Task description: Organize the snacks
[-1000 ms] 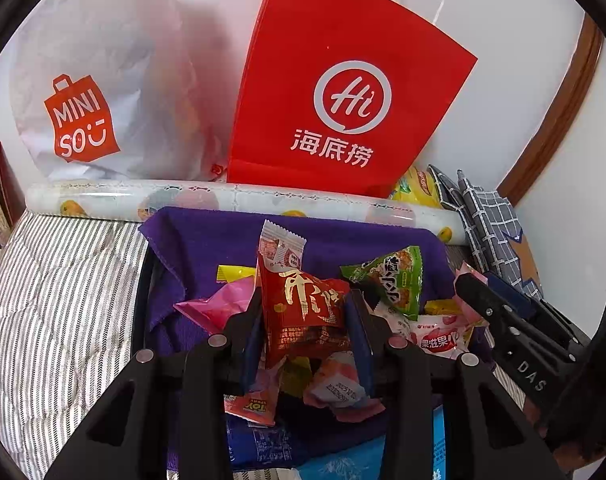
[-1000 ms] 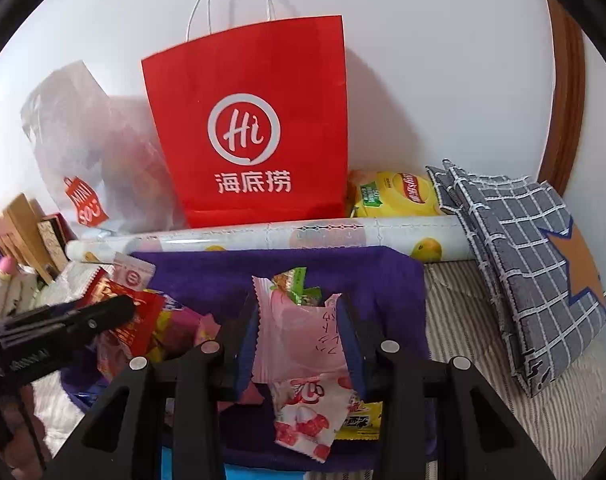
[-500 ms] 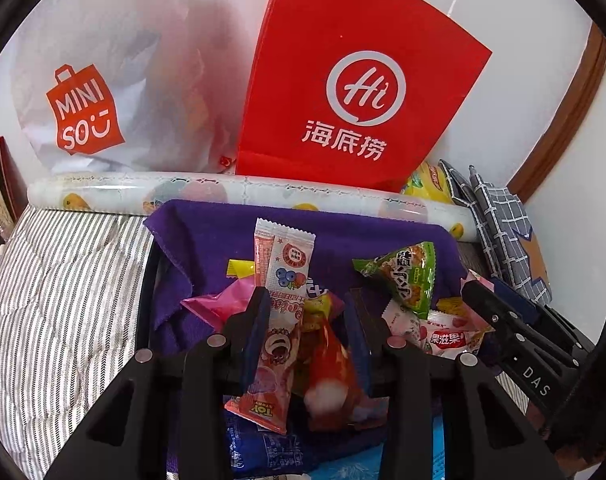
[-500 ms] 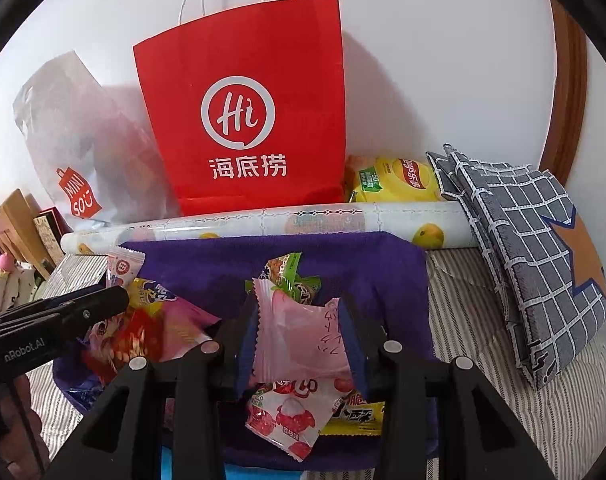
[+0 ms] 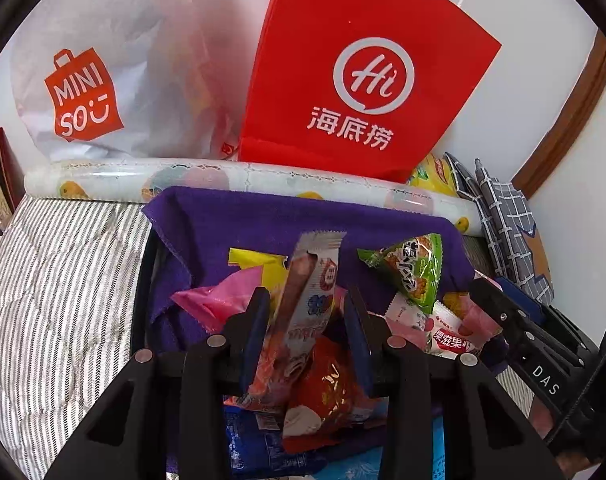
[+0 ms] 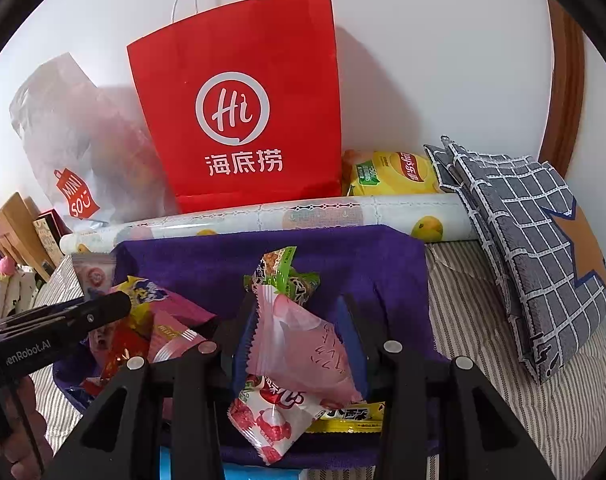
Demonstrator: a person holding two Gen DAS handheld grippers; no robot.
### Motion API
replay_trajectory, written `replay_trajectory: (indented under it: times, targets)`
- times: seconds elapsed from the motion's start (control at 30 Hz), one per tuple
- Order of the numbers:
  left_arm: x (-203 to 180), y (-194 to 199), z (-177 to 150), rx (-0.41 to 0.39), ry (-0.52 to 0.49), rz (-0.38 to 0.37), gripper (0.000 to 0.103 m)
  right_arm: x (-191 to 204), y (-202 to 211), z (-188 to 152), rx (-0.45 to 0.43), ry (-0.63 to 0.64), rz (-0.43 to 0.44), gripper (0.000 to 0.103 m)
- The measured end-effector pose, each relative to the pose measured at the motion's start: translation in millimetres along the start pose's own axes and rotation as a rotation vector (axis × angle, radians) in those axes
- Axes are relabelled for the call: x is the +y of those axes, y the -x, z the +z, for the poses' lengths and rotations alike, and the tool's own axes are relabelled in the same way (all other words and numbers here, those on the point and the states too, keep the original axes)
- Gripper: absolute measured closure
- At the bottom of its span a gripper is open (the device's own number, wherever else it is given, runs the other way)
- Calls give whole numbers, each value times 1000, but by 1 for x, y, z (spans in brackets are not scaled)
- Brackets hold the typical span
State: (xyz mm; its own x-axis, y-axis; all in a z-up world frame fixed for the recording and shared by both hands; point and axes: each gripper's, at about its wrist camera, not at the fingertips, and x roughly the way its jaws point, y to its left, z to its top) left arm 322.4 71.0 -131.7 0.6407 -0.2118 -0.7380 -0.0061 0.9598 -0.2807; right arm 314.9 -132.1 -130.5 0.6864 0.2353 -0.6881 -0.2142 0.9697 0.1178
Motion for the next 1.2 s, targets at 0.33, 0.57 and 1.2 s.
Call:
replay_trajectory:
  times: [0.33,0.57,1.2]
  targets:
    - [1,-1,-1,2,-2,5,61,0,-4,-2,26,0,2,61]
    - [-3,10,1,-47,-23,47,38,2,-5,-3,43,9,6,48]
    - [-4,65,-9,-62,2,65,26,-1,46,2,12,-34,2,30]
